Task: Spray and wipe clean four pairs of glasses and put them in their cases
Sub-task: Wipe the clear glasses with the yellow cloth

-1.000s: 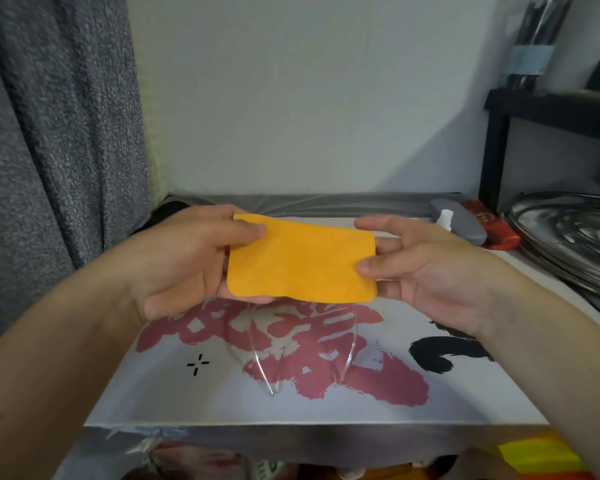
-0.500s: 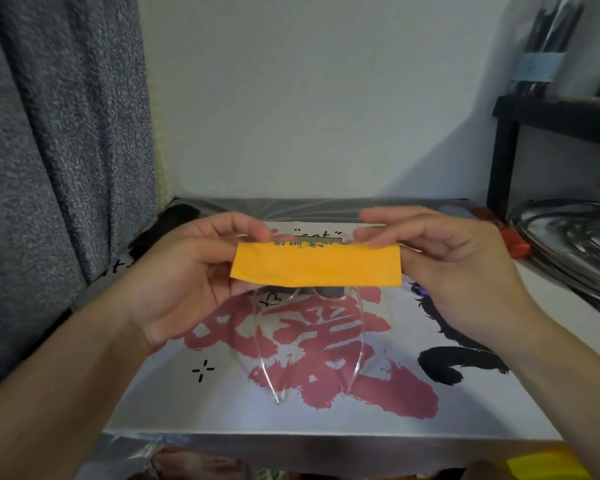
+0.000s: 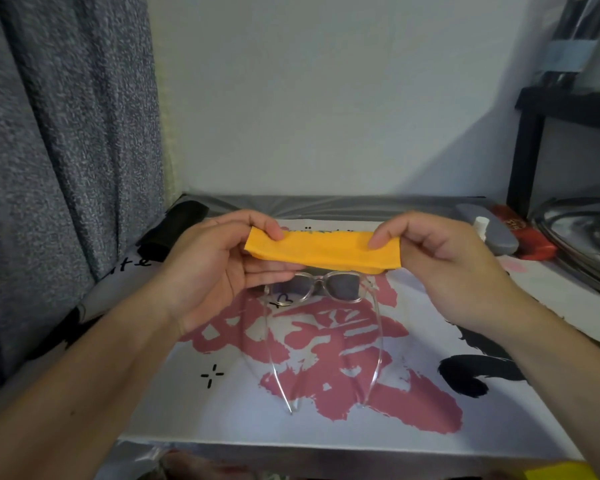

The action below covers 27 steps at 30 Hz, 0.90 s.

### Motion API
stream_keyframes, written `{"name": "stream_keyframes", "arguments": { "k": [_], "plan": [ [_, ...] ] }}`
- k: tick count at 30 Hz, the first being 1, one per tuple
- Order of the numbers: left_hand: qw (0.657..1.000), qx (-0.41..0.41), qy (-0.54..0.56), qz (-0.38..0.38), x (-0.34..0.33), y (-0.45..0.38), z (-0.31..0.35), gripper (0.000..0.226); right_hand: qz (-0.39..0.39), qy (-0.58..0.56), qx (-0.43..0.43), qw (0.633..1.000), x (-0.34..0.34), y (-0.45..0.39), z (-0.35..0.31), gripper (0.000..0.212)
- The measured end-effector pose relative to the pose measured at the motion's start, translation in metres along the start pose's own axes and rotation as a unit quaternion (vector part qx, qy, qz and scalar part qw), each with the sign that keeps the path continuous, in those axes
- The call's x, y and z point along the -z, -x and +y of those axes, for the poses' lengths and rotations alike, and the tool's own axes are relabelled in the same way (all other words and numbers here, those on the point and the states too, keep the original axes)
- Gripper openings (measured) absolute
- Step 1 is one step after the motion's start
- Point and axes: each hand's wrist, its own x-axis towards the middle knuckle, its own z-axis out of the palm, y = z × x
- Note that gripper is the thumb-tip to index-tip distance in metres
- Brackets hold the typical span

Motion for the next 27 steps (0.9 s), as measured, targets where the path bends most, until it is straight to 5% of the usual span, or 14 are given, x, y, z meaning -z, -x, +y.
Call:
{"name": "stream_keyframes", "arguments": {
  "k": [7, 12, 16, 19, 27],
  "plan": [
    [0.995, -0.033, -0.091, 0.018, 0.016, -0.032, -0.002, 0.02, 0.014, -0.007, -0.027, 1.0, -0.008, -0.036, 0.011, 0.01],
    [0.98, -0.028, -0.178, 0.083, 0.033, -0.065, -0.014, 0.026, 0.013, 0.041, -0.049, 0.998, -0.019, -0.071, 0.04, 0.042],
    [0.949, -0.11, -0.27, 0.121, 0.053, -0.087, -0.028, 0.013, 0.018, 0.098, -0.059, 0.993, -0.031, -0.089, 0.061, 0.022],
    [0.949, -0.157, -0.259, 0.086, 0.068, -0.086, -0.038, 0.019, -0.018, 0.108, -0.029, 0.994, -0.034, -0.084, 0.071, 0.031],
    [0.919, -0.116, -0.375, -0.039, 0.095, -0.09, -0.05, 0.029, -0.118, 0.095, -0.031, 0.988, -0.024, -0.079, 0.085, 0.025]
  ]
}}
